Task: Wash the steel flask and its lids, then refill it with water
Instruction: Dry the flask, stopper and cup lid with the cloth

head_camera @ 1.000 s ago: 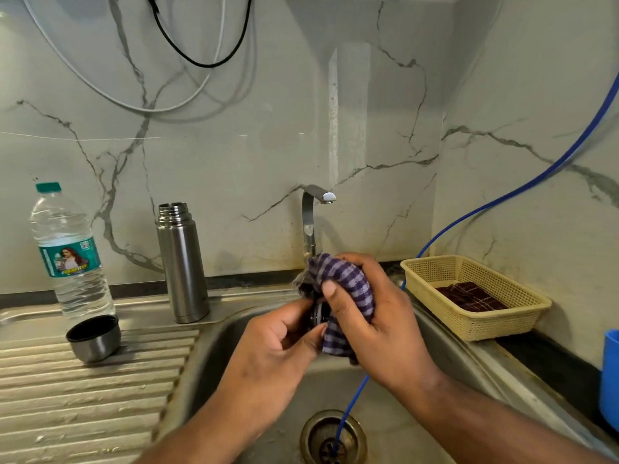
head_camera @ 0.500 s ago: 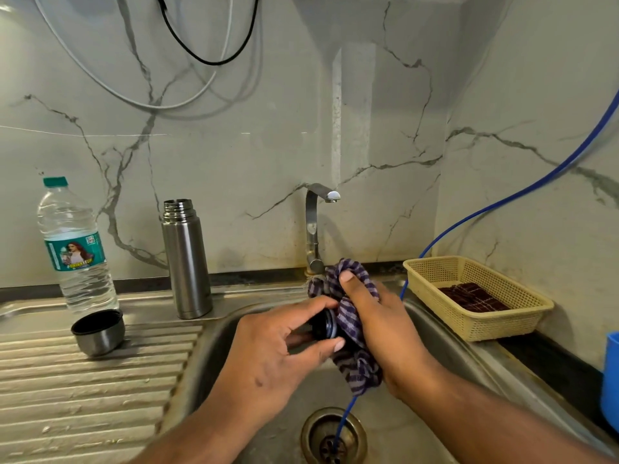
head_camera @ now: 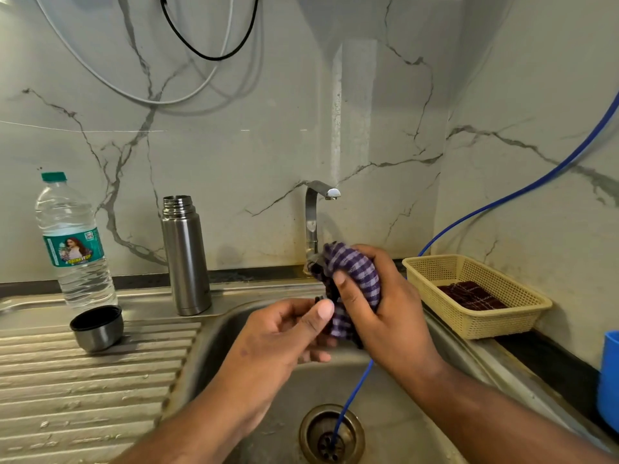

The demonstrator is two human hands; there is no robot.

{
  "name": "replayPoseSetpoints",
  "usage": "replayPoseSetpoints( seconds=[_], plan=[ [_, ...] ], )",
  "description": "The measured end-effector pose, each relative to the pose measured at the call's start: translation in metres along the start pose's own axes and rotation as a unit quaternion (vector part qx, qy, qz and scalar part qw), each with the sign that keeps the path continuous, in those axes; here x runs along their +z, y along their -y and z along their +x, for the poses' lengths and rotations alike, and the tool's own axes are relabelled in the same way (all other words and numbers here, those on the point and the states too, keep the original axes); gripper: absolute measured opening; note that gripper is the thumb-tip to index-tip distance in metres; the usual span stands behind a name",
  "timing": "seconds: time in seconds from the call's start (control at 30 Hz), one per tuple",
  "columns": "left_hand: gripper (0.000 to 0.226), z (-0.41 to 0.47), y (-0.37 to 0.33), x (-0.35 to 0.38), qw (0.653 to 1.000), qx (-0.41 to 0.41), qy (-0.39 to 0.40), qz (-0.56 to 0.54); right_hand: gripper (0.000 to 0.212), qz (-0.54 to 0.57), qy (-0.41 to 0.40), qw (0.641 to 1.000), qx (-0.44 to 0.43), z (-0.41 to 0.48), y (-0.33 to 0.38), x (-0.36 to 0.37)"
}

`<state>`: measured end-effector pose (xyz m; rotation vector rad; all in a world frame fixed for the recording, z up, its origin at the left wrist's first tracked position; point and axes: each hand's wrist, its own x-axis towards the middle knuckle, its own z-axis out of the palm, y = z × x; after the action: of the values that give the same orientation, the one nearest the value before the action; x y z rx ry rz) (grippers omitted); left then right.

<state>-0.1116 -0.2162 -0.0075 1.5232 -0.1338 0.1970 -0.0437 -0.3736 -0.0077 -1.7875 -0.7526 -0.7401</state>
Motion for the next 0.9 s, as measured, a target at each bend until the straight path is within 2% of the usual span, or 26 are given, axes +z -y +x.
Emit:
replayPoseSetpoints(
  seconds=[0.1, 0.17, 0.23, 0.27, 0.33, 0.37, 0.4, 0.47, 0.53, 0.6, 0.63, 0.7, 0.77, 0.83, 0.9],
  plan=[
    [0.031, 0.002, 0.001, -0.002, 0.996, -0.043, 0.000, -0.076, 0.045, -0.069, 0.053, 0.993, -0.082, -0.001, -0.006, -0.003],
    [0.032, 0.002, 0.003, -0.003, 0.999, -0.013, -0.001, -0.050, 0.044, -0.055, 0.071, 0.993, -0.082, -0.003, -0.007, -0.002],
    [0.037, 0.000, 0.003, -0.003, 0.994, 0.075, 0.000, 0.076, 0.035, 0.024, 0.050, 0.998, -0.015, -0.004, -0.005, 0.002],
    [0.039, -0.001, 0.002, -0.004, 0.980, 0.129, -0.007, 0.154, 0.032, 0.085, 0.040, 0.995, 0.045, -0.004, -0.002, 0.004],
    [0.041, 0.001, 0.001, -0.010, 0.926, 0.234, -0.001, 0.295, 0.032, 0.243, 0.053, 0.950, 0.187, -0.003, 0.000, 0.008],
    [0.040, 0.003, 0.002, -0.014, 0.902, 0.265, 0.008, 0.341, 0.032, 0.303, 0.064, 0.918, 0.246, -0.003, 0.000, 0.010],
    [0.039, 0.004, 0.002, -0.017, 0.890, 0.276, 0.015, 0.362, 0.031, 0.329, 0.067, 0.901, 0.275, -0.002, 0.002, 0.012],
    [0.040, 0.005, 0.002, -0.020, 0.899, 0.262, 0.014, 0.350, 0.032, 0.295, 0.053, 0.916, 0.266, -0.003, 0.000, 0.014],
    [0.040, 0.003, -0.001, -0.018, 0.933, 0.214, -0.024, 0.288, 0.033, 0.219, 0.033, 0.949, 0.224, -0.004, -0.001, 0.014],
    [0.042, 0.002, -0.003, -0.016, 0.957, 0.142, -0.081, 0.239, 0.033, 0.166, 0.016, 0.971, 0.174, -0.003, -0.001, 0.011],
    [0.050, 0.002, -0.005, -0.015, 0.972, 0.086, -0.085, 0.200, 0.033, 0.142, 0.011, 0.979, 0.149, -0.004, -0.001, 0.009],
    [0.066, 0.002, -0.006, -0.013, 0.995, -0.049, -0.021, 0.082, 0.032, 0.086, 0.010, 0.993, 0.079, -0.006, 0.000, 0.008],
    [0.066, -0.001, -0.008, -0.007, 0.990, -0.132, 0.040, -0.008, 0.034, 0.016, 0.041, 0.999, 0.000, -0.007, 0.000, 0.007],
    [0.055, -0.001, -0.006, -0.002, 0.989, -0.131, 0.051, -0.047, 0.040, -0.035, 0.075, 0.995, -0.055, -0.006, -0.004, 0.005],
    [0.043, 0.001, -0.005, -0.002, 0.997, -0.061, 0.043, -0.003, 0.039, -0.024, 0.069, 0.996, -0.054, -0.004, -0.004, 0.002]
  ],
)
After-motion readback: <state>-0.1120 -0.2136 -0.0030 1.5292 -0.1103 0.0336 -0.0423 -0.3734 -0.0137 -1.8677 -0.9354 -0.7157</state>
